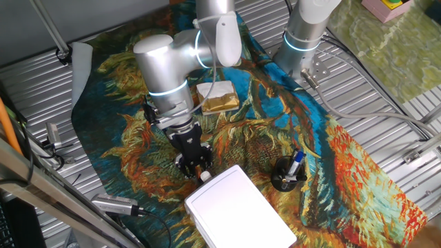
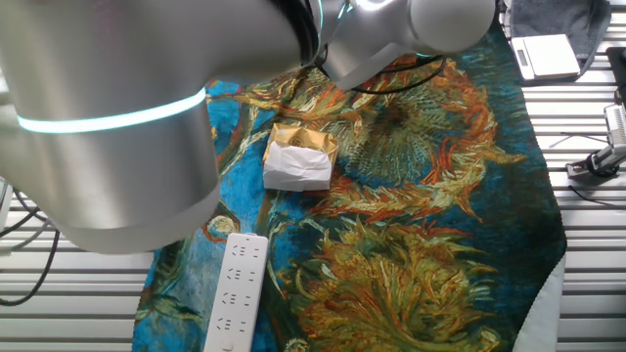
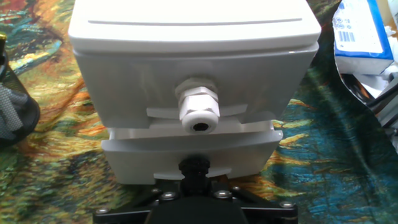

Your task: Grasp the handle and close the drawer

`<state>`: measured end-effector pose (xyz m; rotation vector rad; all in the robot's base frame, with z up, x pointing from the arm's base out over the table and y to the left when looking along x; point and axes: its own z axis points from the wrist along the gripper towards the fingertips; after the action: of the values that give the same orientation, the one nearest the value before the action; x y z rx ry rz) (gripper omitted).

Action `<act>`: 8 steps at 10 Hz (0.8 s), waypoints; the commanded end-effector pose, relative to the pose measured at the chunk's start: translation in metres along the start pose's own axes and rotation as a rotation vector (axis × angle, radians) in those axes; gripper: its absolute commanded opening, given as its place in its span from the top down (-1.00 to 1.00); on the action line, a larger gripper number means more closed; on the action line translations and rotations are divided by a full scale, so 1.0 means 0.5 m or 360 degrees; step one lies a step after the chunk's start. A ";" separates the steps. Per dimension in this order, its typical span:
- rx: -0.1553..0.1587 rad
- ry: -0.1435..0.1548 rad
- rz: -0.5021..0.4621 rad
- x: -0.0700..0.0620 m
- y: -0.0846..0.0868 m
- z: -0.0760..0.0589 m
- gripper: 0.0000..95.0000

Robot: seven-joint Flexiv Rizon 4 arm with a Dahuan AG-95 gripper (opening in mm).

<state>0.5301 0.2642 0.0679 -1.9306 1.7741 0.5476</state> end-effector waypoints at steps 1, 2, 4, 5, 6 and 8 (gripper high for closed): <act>0.0000 0.0004 0.0004 -0.002 0.001 -0.004 1.00; 0.0001 0.0005 0.0001 -0.002 0.001 -0.002 1.00; 0.0002 0.0003 0.0002 -0.001 0.000 0.003 1.00; 0.0003 0.0001 0.0001 -0.001 0.000 0.003 1.00; 0.0003 -0.0001 -0.0002 -0.002 0.000 0.003 1.00; 0.0004 -0.0008 0.0002 -0.002 0.001 0.002 1.00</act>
<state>0.5294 0.2660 0.0672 -1.9247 1.7725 0.5492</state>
